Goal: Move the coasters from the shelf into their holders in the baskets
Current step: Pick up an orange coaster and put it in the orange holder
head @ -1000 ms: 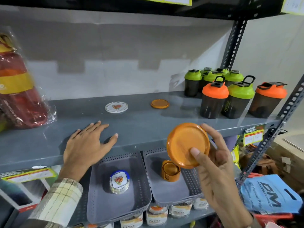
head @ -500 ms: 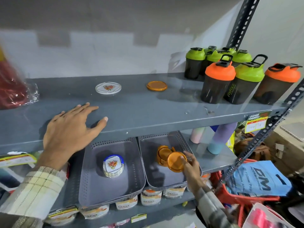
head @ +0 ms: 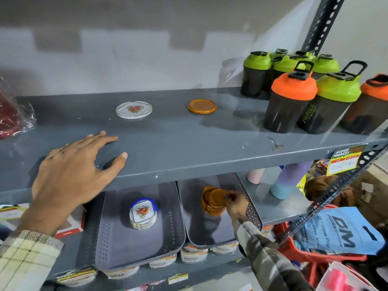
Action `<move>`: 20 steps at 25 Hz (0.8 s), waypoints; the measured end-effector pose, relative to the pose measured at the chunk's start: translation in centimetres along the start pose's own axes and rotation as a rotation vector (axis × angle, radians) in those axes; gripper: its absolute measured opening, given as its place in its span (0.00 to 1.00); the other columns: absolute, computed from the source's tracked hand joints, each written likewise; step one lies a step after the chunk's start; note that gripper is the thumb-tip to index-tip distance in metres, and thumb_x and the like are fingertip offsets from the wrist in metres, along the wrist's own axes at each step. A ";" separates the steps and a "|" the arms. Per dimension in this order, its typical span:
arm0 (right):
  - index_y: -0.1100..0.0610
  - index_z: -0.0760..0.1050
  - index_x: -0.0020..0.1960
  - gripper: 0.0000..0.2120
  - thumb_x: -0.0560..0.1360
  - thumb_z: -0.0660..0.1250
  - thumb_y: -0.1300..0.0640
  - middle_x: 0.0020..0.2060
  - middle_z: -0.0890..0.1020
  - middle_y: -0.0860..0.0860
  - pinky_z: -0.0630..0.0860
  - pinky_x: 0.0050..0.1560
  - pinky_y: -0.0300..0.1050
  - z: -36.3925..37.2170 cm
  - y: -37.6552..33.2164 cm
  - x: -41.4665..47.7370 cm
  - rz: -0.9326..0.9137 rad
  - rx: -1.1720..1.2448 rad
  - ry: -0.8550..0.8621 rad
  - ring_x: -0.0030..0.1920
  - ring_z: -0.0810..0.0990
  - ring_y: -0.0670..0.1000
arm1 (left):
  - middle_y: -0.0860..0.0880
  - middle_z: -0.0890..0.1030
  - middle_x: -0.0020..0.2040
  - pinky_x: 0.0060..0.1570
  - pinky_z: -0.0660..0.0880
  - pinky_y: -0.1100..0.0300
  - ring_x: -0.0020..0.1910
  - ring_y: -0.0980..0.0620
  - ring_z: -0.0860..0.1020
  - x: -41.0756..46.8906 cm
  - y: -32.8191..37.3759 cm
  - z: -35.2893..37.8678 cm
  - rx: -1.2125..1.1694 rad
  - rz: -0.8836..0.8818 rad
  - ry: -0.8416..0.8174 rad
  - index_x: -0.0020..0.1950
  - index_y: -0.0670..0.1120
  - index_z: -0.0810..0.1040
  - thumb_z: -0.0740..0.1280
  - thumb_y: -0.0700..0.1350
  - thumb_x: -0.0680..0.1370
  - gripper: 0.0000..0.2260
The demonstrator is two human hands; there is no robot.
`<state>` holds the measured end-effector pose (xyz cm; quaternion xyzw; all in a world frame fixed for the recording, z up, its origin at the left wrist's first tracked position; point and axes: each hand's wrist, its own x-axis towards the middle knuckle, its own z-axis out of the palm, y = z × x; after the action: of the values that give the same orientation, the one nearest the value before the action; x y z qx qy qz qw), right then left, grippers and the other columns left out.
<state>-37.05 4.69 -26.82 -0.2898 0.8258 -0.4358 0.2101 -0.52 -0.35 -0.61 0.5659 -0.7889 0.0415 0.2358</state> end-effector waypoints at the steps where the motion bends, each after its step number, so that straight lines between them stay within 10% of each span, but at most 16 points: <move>1: 0.63 0.84 0.59 0.13 0.77 0.74 0.61 0.53 0.87 0.63 0.77 0.58 0.50 0.1 0.1 0.0 -0.017 -0.026 -0.009 0.56 0.84 0.63 | 0.57 0.73 0.72 0.63 0.72 0.42 0.71 0.51 0.71 0.0 0.0 0.0 0.006 -0.001 -0.002 0.68 0.60 0.73 0.54 0.71 0.72 0.28; 20: 0.60 0.87 0.55 0.09 0.78 0.72 0.59 0.50 0.88 0.61 0.79 0.53 0.48 1.7 -0.5 0.6 -0.013 -0.007 0.089 0.51 0.86 0.61 | 0.57 0.73 0.72 0.59 0.73 0.43 0.63 0.47 0.79 -0.4 0.7 -0.6 0.003 -0.012 0.031 0.67 0.59 0.74 0.57 0.68 0.73 0.26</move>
<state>-36.30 3.09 -27.40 -0.2762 0.8339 -0.4468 0.1695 -0.85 0.40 -0.15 0.5702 -0.7818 0.0503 0.2473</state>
